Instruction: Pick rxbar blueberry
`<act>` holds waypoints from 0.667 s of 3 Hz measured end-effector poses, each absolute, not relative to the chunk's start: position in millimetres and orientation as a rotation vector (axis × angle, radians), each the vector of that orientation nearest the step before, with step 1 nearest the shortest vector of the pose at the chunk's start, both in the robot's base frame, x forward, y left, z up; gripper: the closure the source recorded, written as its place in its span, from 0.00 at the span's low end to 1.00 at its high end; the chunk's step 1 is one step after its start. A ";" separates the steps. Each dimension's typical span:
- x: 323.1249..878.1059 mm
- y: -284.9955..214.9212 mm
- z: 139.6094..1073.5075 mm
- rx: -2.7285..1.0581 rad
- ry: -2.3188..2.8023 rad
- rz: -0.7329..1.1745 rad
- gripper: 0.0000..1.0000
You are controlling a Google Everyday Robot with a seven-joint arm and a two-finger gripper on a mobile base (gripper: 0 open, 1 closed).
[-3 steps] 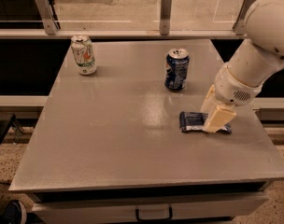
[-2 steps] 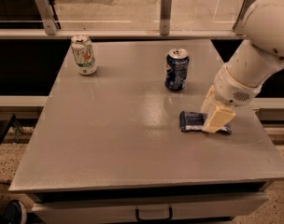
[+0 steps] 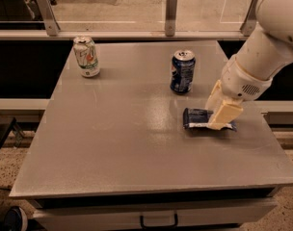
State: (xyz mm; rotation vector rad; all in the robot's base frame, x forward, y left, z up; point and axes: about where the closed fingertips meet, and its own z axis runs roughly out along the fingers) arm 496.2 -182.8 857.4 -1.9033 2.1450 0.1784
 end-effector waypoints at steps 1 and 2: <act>499.2 -179.1 883.7 -1.884 2.111 0.202 1.00; 501.3 -176.0 902.8 -1.879 2.083 0.222 1.00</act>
Offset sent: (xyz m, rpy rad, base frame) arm 0.0067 0.0086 0.0708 0.0979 -0.0242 0.0344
